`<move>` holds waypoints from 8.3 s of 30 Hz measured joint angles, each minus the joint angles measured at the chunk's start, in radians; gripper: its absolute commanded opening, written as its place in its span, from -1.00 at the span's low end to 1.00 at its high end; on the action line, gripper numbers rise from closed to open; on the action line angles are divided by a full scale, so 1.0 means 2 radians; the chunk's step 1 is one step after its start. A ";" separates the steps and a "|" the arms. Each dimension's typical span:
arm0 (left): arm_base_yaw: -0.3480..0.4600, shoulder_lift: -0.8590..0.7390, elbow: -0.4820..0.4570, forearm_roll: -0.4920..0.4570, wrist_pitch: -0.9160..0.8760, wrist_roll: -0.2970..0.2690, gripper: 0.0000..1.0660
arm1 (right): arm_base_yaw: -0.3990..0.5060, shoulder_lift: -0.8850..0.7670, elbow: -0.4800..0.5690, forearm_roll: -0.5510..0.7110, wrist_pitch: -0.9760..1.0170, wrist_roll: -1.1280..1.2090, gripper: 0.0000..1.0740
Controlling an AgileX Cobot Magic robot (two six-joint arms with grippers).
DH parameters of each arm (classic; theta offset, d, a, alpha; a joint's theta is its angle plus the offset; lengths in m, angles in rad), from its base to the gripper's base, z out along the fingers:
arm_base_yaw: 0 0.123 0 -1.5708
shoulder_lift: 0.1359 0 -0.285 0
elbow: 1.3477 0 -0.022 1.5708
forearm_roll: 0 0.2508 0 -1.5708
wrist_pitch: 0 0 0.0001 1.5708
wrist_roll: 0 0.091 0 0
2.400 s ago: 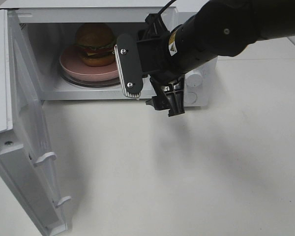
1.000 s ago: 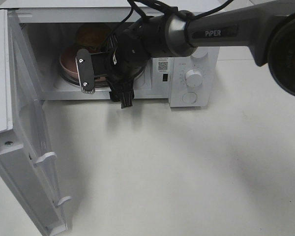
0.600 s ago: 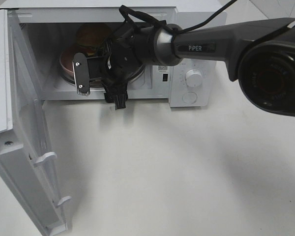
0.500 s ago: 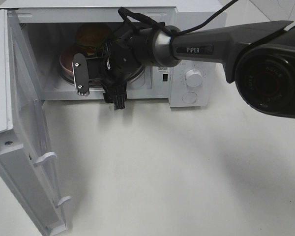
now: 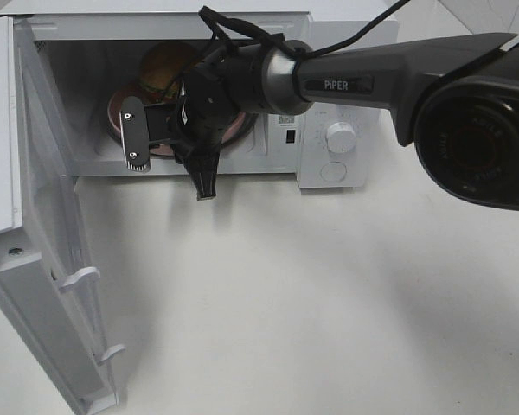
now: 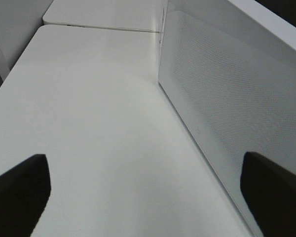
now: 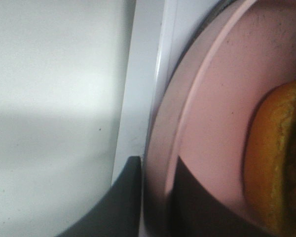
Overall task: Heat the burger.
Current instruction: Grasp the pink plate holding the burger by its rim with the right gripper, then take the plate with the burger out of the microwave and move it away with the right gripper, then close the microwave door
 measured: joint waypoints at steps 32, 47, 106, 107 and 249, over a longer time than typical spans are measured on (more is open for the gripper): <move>0.000 0.000 0.000 0.000 0.000 0.000 0.87 | 0.008 -0.118 0.179 0.006 -0.040 -0.024 -1.00; 0.000 0.000 0.000 0.000 0.000 0.000 0.87 | 0.011 -0.193 0.319 0.000 -0.147 -0.028 -1.00; 0.000 0.000 0.000 0.000 0.000 0.000 0.87 | 0.012 -0.591 0.728 -0.008 -0.162 -0.012 -1.00; 0.000 0.000 0.000 0.000 0.000 0.000 0.87 | 0.012 -0.598 0.733 -0.012 -0.155 -0.009 -1.00; 0.000 0.000 0.000 0.000 0.000 0.000 0.87 | -0.047 -0.564 0.689 -0.156 0.122 0.862 0.15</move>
